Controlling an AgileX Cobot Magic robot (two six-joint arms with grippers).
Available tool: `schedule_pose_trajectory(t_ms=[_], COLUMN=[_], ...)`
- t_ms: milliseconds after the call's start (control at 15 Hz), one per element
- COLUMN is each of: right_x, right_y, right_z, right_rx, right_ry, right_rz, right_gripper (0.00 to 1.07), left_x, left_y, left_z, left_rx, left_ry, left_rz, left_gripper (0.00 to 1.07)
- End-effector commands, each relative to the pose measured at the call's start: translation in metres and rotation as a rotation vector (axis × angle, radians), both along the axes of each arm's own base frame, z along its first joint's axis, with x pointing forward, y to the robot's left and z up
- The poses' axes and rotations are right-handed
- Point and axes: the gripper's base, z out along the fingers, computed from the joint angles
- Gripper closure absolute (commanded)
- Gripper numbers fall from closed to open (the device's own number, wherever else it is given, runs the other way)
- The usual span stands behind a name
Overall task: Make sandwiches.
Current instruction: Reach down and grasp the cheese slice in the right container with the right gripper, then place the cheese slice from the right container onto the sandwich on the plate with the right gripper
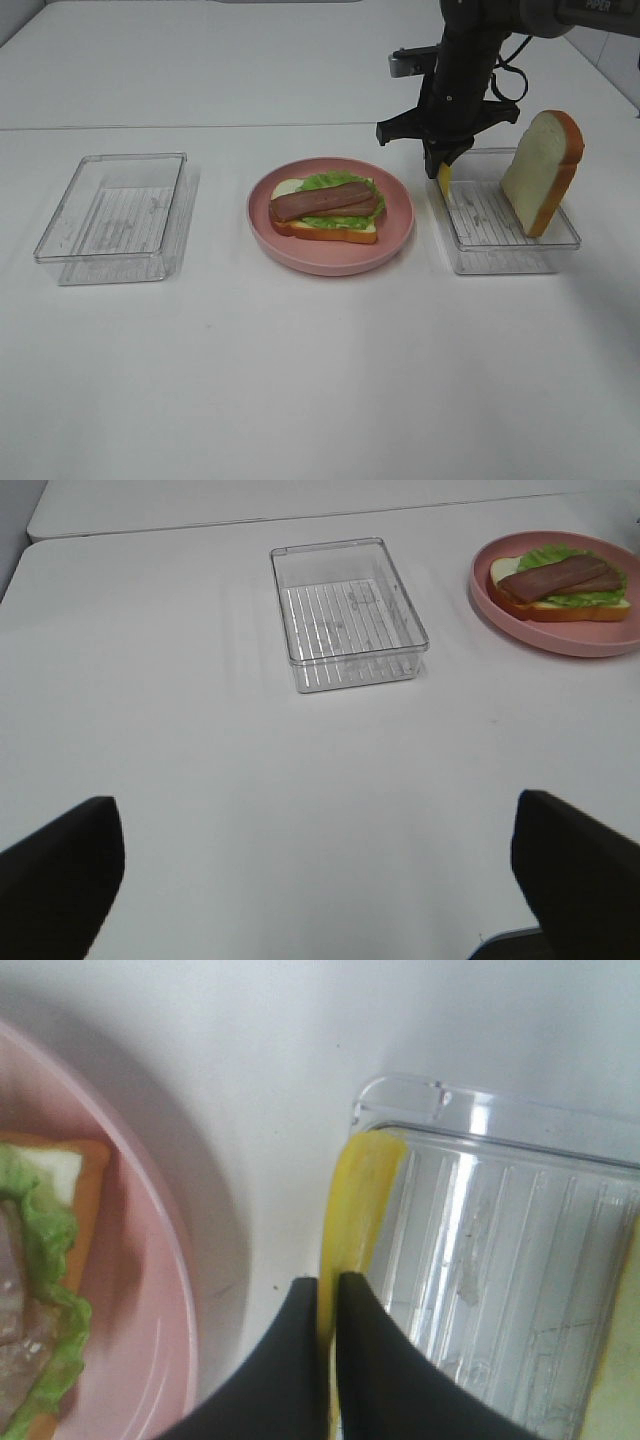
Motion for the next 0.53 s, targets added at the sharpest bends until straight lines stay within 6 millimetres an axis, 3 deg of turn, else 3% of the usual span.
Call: schedule_pose_trajectory(t_ms=[67, 533], right_x=[0.0020, 0.0013], right_y=[-0.0014, -0.0026], right_z=[0.0010, 0.0065], right_rx=[-0.007, -0.019], right_ry=[-0.021, -0.026], right_rz=[0.005, 0.019], right_gripper=[1.07, 1.07], left_x=[-0.0020, -0.0020], left_y=[-0.0008, -0.0008], left_z=[-0.0002, -0.0002], left_rx=[-0.006, -0.006], left_ry=[-0.015, -0.015], left_rz=[-0.004, -0.004], left_gripper=[0.04, 0.04])
